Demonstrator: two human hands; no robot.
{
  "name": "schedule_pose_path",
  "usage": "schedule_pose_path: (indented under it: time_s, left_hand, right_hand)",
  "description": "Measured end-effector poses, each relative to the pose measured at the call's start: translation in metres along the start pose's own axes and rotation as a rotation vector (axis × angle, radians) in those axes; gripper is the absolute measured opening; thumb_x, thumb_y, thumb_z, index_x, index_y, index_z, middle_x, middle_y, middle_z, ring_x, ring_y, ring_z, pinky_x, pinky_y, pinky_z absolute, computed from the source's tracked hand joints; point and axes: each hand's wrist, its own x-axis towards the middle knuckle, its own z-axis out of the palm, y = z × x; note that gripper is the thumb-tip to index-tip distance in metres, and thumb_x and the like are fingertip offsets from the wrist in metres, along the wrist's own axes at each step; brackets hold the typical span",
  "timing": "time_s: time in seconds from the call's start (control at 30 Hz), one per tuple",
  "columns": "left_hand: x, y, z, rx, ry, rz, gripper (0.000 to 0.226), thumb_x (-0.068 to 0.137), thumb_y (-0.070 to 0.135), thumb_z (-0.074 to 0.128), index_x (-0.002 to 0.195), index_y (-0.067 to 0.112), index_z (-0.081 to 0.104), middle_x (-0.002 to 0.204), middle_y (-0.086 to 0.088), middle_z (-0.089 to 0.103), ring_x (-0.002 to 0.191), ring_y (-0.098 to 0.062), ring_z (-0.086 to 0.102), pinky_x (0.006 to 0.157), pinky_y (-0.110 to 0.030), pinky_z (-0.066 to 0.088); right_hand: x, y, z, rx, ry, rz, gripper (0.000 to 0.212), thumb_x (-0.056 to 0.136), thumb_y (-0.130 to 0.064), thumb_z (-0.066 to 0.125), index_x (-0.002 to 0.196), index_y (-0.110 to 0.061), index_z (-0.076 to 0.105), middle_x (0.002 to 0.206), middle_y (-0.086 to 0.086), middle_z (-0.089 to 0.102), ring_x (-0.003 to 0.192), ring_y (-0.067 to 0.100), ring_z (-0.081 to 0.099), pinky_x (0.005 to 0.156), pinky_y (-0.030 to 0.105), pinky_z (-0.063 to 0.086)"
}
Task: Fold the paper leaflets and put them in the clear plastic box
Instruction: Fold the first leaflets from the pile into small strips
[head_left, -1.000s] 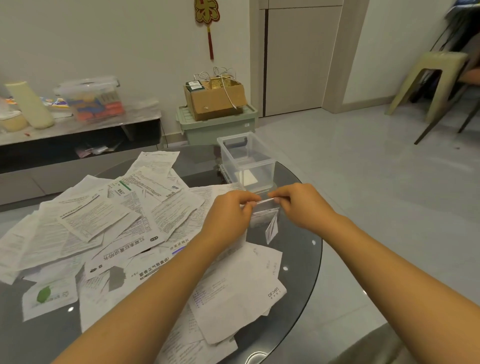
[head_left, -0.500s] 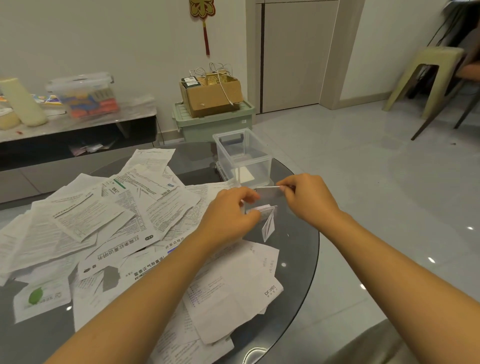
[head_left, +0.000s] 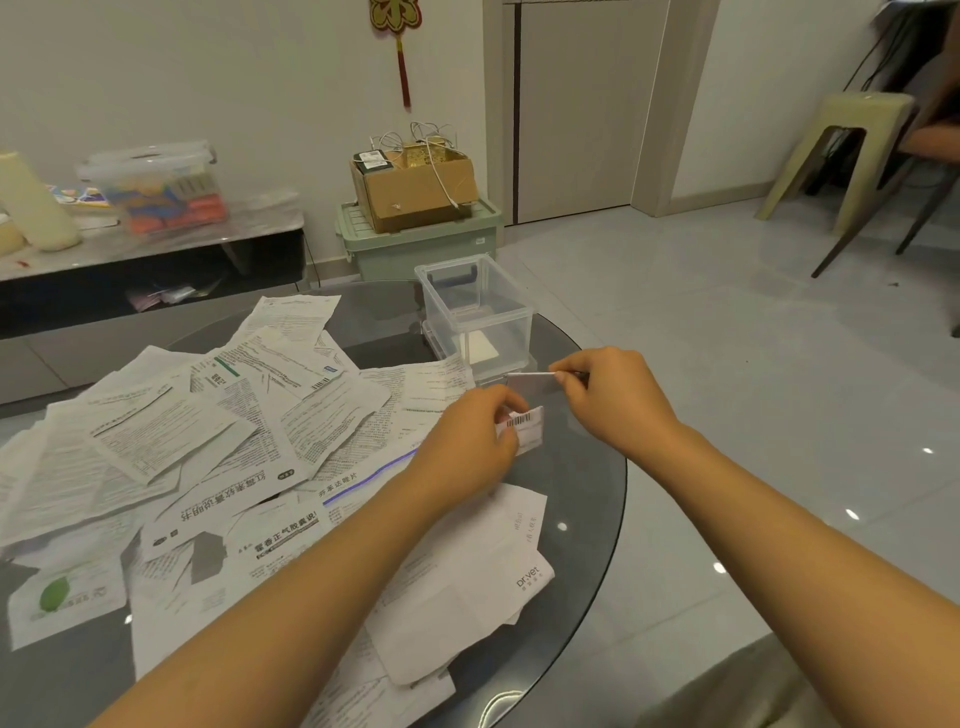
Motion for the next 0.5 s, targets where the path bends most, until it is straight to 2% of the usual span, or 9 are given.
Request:
schedule_pose_path:
  time_s: [0.07,0.13,0.2,0.3,0.37,0.43,0.5]
  left_hand:
    - [0.002,-0.005,0.0,-0.062,0.071,-0.048,0.023,0.091,0.013,0.055,0.11,0.025,0.054,0.094,0.009,0.052,0.078,-0.006,0.048,0.065,-0.016,0.035]
    - [0.003,-0.01,0.001,-0.117,0.119,-0.1,0.02,0.088,0.012,0.06,0.101,0.026,0.052,0.091,0.008,0.054,0.073,-0.005,0.047,0.062,-0.014,0.034]
    - [0.004,-0.014,0.004,-0.139,0.152,-0.113,0.02,0.084,0.012,0.066,0.093,0.024,0.053,0.09,0.008,0.057,0.074,-0.004,0.05,0.064,-0.012,0.036]
    - [0.006,-0.017,0.008,-0.133,0.199,-0.1,0.023,0.082,0.012,0.071,0.091,0.022,0.052,0.096,0.007,0.06,0.088,-0.01,0.055,0.073,-0.016,0.038]
    - [0.006,-0.018,0.012,-0.09,0.226,-0.099,0.028,0.082,0.016,0.071,0.095,0.022,0.047,0.104,0.005,0.055,0.097,-0.013,0.051,0.079,-0.02,0.037]
    - [0.006,-0.018,0.013,-0.051,0.258,-0.093,0.039,0.081,0.02,0.073,0.107,0.02,0.044,0.11,0.005,0.042,0.104,-0.014,0.045,0.083,-0.021,0.036]
    - [0.006,-0.017,0.011,-0.05,0.256,-0.081,0.059,0.08,0.023,0.074,0.128,0.02,0.039,0.118,0.004,0.036,0.1,-0.015,0.047,0.082,-0.022,0.04]
  right_hand:
    - [-0.001,-0.001,0.001,0.012,-0.006,-0.004,0.025,0.095,-0.018,0.05,0.11,-0.016,0.07,0.097,0.008,0.071,0.084,0.024,0.063,0.079,0.035,0.053]
    - [-0.003,-0.003,0.001,0.027,-0.014,-0.013,0.025,0.095,-0.018,0.051,0.11,-0.017,0.07,0.095,0.008,0.072,0.083,0.024,0.063,0.079,0.035,0.054]
    - [-0.004,-0.004,0.002,0.034,-0.035,-0.03,0.025,0.095,-0.019,0.051,0.111,-0.017,0.07,0.096,0.007,0.072,0.085,0.022,0.064,0.078,0.03,0.052]
    - [-0.007,-0.007,0.002,0.007,-0.099,-0.042,0.026,0.095,-0.017,0.05,0.112,-0.015,0.07,0.101,0.006,0.072,0.087,0.021,0.063,0.073,0.022,0.045]
    - [-0.008,-0.008,0.005,-0.015,-0.146,-0.051,0.026,0.095,-0.017,0.05,0.111,-0.014,0.07,0.101,0.007,0.071,0.081,0.021,0.061,0.069,0.022,0.042]
    - [-0.01,-0.009,0.008,-0.049,-0.2,-0.06,0.025,0.094,-0.017,0.052,0.113,-0.015,0.069,0.1,0.009,0.071,0.077,0.02,0.056,0.068,0.023,0.04]
    - [-0.01,-0.008,0.012,-0.076,-0.264,-0.057,0.025,0.093,-0.017,0.055,0.114,-0.015,0.068,0.108,0.008,0.069,0.087,0.022,0.059,0.076,0.026,0.045]
